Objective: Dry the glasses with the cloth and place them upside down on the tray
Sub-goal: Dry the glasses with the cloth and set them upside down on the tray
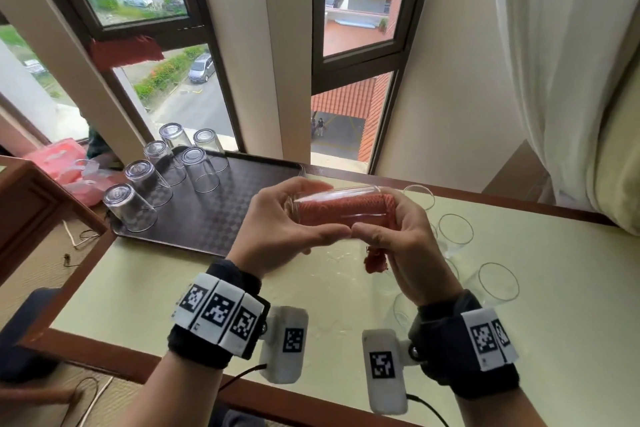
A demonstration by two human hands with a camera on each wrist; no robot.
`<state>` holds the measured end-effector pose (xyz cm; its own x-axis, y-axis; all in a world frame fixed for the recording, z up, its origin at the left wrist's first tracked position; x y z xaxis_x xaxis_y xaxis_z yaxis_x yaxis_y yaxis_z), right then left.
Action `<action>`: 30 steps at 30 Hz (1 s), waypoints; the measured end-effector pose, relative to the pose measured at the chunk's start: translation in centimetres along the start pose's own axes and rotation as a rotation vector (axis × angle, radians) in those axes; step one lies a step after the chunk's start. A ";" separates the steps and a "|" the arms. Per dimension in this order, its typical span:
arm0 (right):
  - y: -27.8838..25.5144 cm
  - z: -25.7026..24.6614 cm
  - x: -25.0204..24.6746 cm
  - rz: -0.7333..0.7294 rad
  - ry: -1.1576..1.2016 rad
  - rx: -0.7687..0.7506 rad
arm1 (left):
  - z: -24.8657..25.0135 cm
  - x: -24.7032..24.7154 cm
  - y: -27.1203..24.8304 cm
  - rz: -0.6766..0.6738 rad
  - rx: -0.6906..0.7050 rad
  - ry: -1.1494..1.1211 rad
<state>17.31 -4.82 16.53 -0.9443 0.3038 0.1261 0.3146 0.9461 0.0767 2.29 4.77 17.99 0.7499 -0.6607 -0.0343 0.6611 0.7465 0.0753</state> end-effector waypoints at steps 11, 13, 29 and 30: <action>0.0 -0.2 -1.5 0.087 -0.073 -0.069 | -1.8 1.6 0.5 -0.042 -0.288 -0.251; 0.2 0.0 -1.6 0.037 -0.019 -0.026 | -1.5 1.4 0.5 0.002 -0.198 -0.158; -0.8 0.7 -3.1 0.152 -0.076 0.127 | -2.6 3.1 0.2 0.001 -0.147 -0.057; -0.8 0.7 -3.3 0.145 -0.061 0.154 | -2.5 3.2 0.2 0.005 -0.095 0.008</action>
<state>20.10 -6.48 15.32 -0.8959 0.4397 0.0642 0.4336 0.8966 -0.0903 4.90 2.99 15.39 0.7529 -0.6568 -0.0422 0.6566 0.7540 -0.0192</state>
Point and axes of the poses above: each hand's wrist, its own y-axis towards the middle knuckle, its own x-axis out of the palm, z = x × y, the point moved 3 cm from there along y, towards the middle knuckle, and after that the axes turned 4 degrees about -y, right-handed, at the moved point
